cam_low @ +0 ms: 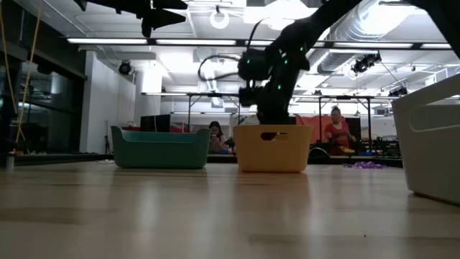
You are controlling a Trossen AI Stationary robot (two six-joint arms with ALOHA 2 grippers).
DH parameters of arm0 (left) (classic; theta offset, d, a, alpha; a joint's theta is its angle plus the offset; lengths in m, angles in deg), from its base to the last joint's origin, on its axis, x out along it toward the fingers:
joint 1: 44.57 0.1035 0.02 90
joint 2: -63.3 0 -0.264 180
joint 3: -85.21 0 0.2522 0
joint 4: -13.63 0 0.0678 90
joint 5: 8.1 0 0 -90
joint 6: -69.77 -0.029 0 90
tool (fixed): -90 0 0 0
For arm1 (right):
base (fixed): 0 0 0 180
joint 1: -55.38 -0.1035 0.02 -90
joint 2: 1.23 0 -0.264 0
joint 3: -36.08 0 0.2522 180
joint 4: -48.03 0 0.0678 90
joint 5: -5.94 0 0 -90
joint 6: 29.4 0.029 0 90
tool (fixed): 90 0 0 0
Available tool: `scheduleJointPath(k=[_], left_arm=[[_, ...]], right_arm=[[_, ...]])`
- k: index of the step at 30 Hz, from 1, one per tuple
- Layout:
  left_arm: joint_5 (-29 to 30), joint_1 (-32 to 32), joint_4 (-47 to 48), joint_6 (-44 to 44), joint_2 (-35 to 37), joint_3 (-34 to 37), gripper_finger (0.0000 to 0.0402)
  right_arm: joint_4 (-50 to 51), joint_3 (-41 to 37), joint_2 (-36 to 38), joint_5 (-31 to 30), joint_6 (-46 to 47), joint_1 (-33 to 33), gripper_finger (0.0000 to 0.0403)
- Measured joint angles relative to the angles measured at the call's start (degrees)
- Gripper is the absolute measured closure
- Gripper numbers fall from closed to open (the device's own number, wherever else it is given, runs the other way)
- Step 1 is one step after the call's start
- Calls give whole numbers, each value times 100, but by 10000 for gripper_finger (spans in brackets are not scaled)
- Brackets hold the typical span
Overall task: Sort Halloween decoration
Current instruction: Put the white bone toy into the yellow bin
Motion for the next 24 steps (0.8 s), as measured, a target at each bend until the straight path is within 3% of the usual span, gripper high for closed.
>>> scheduleJointPath(k=[9,24], left_arm=[[13,0,0,-6,0,0,227],[13,0,1,-6,0,0,227]], right_arm=[[-338,3,-420,-4,29,-120,403],[-265,-4,-303,-13,224,-126,393]])
